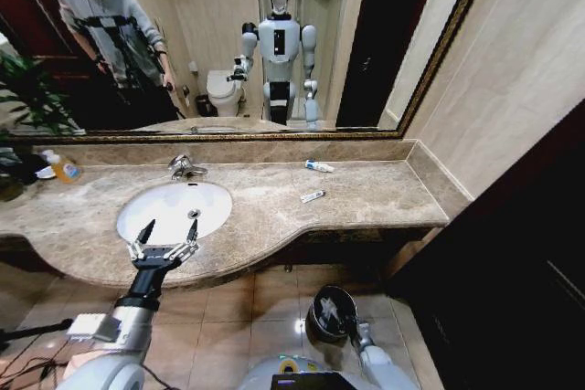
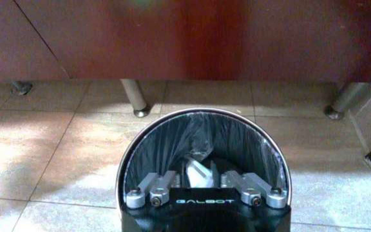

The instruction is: Pick up the trash from the sink and place it in the trash bin.

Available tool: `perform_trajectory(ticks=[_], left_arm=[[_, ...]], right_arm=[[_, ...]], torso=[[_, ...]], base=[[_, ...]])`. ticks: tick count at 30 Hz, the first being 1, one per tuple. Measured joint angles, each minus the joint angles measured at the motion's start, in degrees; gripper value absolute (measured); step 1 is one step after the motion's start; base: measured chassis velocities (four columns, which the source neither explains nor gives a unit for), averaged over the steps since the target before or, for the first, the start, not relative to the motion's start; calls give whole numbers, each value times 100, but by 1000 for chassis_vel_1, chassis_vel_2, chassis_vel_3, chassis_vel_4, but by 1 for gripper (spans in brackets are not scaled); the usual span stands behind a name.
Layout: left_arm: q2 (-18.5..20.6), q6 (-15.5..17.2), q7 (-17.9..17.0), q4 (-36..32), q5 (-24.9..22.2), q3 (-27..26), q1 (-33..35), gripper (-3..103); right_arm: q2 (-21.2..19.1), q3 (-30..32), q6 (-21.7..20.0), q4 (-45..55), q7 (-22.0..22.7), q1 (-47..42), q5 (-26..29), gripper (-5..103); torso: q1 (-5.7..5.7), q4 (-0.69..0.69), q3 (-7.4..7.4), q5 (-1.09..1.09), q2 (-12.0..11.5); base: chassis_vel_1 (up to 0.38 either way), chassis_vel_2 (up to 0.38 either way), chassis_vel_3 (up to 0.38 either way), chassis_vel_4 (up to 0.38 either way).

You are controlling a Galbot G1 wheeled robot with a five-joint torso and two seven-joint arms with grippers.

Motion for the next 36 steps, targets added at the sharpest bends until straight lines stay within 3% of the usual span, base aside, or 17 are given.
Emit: perform_trajectory(ticks=[1,7,9,14,20,21,25,28,31,34,36], left_arm=[[0,0,0,0,0,0,0,100],[0,0,0,0,0,0,0,100],[0,0,0,0,0,0,0,100],[0,0,0,0,0,0,0,100],[0,0,0,0,0,0,0,100],[0,0,0,0,0,0,0,100],[0,0,-1,0,0,-1,0,100],[0,0,0,0,0,0,0,100],[0,0,-1,0,0,0,0,100],[0,0,0,0,0,0,0,100],[0,0,0,0,0,0,0,100]], right_arm=[[0,0,0,0,0,0,0,27],[-28,-13,-9,156,-3,-91,-2,54],[-34,-13,-9,202,-3,-121,3,54],[-100,-11,-30,959,-12,-585,82,77],[-190,33,608,1490,101,-997,58,97],[-229,67,857,1754,218,-1203,14,99],[-306,162,962,2637,410,-1801,19,100],[-318,251,850,3394,442,-2227,113,100],[-267,435,478,5078,395,-3153,288,100],[-226,498,304,5894,311,-3678,342,100],[-151,626,118,6942,145,-4301,352,100]], torso=[[0,0,0,0,0],[0,0,0,0,0],[0,0,0,0,0],[0,0,0,0,0],[-1,0,-1,0,0],[0,0,-1,1,0],[-1,-1,-1,0,0],[-1,-1,-1,1,0],[-1,1,-1,0,0],[-1,-1,-1,0,1],[-2,-2,-1,-2,1]], base=[[0,0,0,0],[0,0,0,0],[0,0,0,0],[0,0,0,0],[0,0,0,0],[0,0,0,0],[0,0,0,0],[0,0,0,0],[0,0,0,0],[0,0,0,0],[0,0,0,0]])
